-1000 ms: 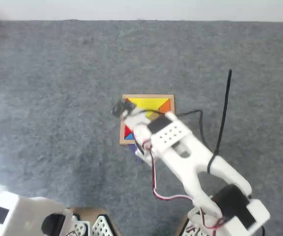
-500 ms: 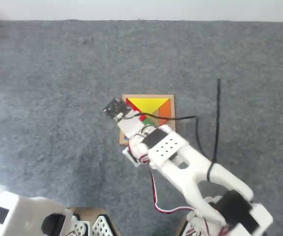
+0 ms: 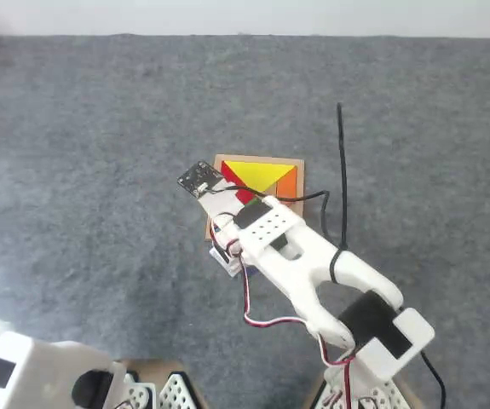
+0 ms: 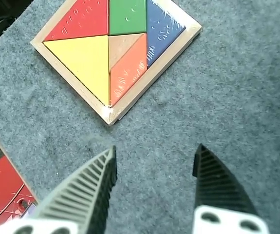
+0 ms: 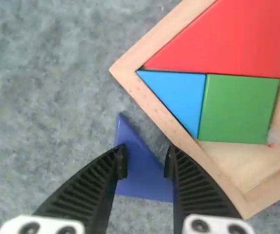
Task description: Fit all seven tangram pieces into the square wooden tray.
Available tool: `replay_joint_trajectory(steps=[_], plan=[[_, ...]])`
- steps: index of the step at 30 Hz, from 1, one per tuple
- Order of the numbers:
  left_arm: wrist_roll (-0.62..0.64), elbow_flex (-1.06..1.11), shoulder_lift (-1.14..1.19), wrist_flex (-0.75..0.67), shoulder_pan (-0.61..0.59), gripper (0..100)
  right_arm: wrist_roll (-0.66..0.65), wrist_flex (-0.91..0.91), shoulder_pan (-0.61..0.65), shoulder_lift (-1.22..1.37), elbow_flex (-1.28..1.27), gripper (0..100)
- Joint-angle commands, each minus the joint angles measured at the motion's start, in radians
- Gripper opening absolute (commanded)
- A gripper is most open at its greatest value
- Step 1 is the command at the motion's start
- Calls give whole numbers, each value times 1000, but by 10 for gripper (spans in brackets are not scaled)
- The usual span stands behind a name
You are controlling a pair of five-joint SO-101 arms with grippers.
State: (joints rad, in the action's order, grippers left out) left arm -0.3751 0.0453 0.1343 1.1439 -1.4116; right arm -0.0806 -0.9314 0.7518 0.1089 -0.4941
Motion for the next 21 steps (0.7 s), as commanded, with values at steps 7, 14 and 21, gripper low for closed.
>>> replay_joint_trajectory(steps=[7, 14, 21], plan=[[2, -8, -60, -21, -14, 250, -38, -128, 81, 5, 28, 154], [0, -10, -60, -23, -15, 250, -46, -143, 88, 4, 29, 154], [0, -12, -60, -23, -15, 250, -245, -213, 58, -122, 29, 155]])
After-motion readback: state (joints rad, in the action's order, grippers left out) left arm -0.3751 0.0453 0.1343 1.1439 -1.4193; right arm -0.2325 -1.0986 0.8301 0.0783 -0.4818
